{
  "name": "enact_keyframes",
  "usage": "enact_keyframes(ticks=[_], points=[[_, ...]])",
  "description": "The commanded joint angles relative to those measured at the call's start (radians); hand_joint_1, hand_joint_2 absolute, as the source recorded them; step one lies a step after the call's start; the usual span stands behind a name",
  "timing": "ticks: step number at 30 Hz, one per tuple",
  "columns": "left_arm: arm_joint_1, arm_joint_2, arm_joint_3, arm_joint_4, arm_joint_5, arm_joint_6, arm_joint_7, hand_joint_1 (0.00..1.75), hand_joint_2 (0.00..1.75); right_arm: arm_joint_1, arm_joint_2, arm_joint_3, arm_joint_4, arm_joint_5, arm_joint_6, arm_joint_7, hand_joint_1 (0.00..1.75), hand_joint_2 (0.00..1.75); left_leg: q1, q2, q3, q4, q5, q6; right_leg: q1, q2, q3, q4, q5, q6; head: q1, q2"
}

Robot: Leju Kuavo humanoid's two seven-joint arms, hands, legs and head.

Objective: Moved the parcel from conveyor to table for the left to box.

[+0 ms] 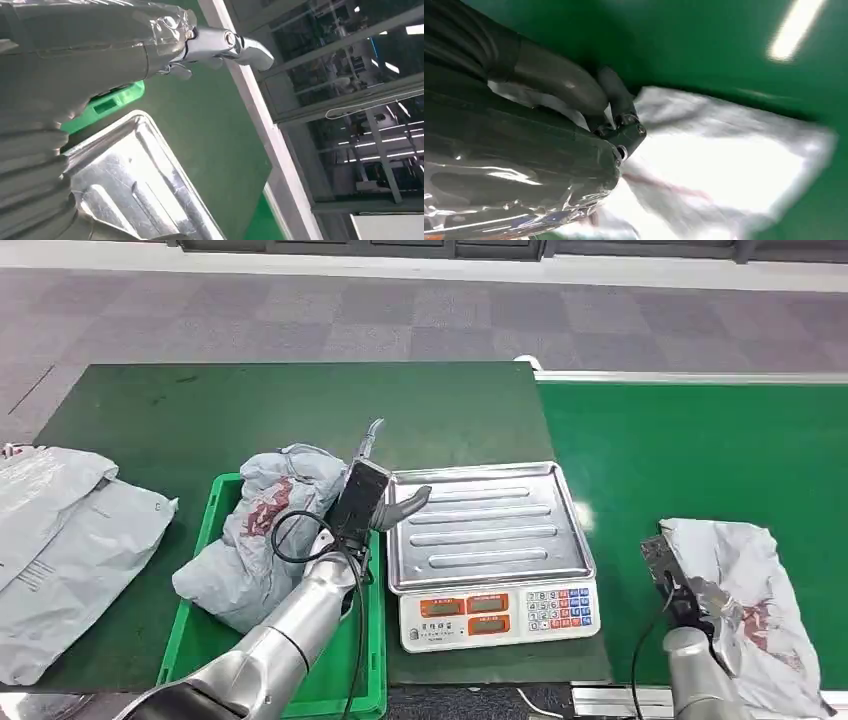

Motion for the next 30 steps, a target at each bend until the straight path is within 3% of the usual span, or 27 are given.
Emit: enact_keyframes(ticks=[1,3,6,10,13,21,24,25,26,30], points=[[-0.012,-0.014,0.07,0.041,-0.031,0.028,0.001,0.0,1.75,0.007,0.174,0.041,-0.529,0.073,-0.055,-0.024,1.75,1.75,-0.001,0.002,-0.002,0.0,0.0,-0.002,-0.001,0.001,-0.003,0.002,0.0,-0.001,0.0,0.0],[-0.016,-0.014,0.067,0.045,-0.039,0.039,-0.006,0.0,1.75,-0.016,0.119,0.085,-0.515,0.013,-0.069,-0.045,1.75,1.75,-0.001,0.003,-0.001,0.0,-0.001,-0.003,-0.001,0.002,-0.003,0.003,-0.001,-0.002,0.0,0.0],[-0.02,-0.008,0.086,0.054,-0.062,0.05,-0.014,0.0,1.75,-0.04,-0.062,0.189,-0.347,-0.211,-0.123,-0.149,1.75,1.75,-0.002,0.0,-0.002,0.001,0.0,-0.002,-0.002,-0.001,-0.004,0.004,-0.002,-0.002,0.0,0.0],[-0.028,-0.011,0.094,0.068,-0.073,0.052,-0.016,0.0,1.75,0.02,-0.162,0.247,-0.331,-0.385,-0.149,-0.213,1.75,1.75,-0.001,-0.003,-0.001,0.0,0.0,-0.002,-0.001,-0.005,-0.001,0.001,-0.002,-0.001,0.0,0.0],[-0.03,-0.011,0.094,0.07,-0.074,0.054,-0.017,0.0,1.75,0.042,-0.172,0.252,-0.356,-0.408,-0.144,-0.215,1.75,1.75,-0.002,-0.009,-0.003,0.0,0.001,-0.002,-0.001,-0.01,-0.001,0.001,-0.002,-0.001,0.0,0.0],[-0.029,-0.011,0.093,0.07,-0.075,0.053,-0.018,0.0,1.75,0.047,-0.168,0.267,-0.373,-0.414,-0.147,-0.2,1.75,1.75,-0.003,-0.004,-0.001,-0.001,-0.001,-0.003,-0.002,-0.006,-0.002,0.001,-0.002,-0.003,0.0,0.0],[-0.032,-0.013,0.087,0.074,-0.082,0.047,-0.014,0.0,1.75,0.129,-0.229,0.314,-0.42,-0.449,-0.109,-0.129,1.75,1.75,-0.002,-0.007,-0.002,0.0,0.0,-0.002,-0.002,-0.008,-0.002,0.002,-0.003,-0.002,0.0,0.0],[-0.032,-0.012,0.084,0.075,-0.084,0.044,-0.012,0.0,1.75,0.161,-0.232,0.313,-0.437,-0.456,-0.08,-0.097,0.23,1.75,-0.002,-0.007,-0.003,0.0,0.0,-0.001,-0.002,-0.009,-0.003,0.002,-0.003,-0.001,0.0,0.0],[-0.032,-0.013,0.083,0.076,-0.085,0.042,-0.008,0.0,1.75,0.2,-0.25,0.328,-0.444,-0.388,-0.073,-0.022,0.0,1.75,-0.002,-0.008,-0.002,-0.001,0.0,-0.002,-0.002,-0.01,-0.002,0.001,-0.003,-0.001,0.0,0.0],[-0.028,-0.011,0.085,0.068,-0.083,0.037,0.006,0.0,1.75,0.423,-0.206,0.235,-0.603,-0.251,-0.016,0.152,0.0,1.75,-0.001,-0.013,0.0,-0.002,-0.001,-0.002,-0.001,-0.015,0.003,-0.001,-0.005,-0.001,0.0,0.0]])
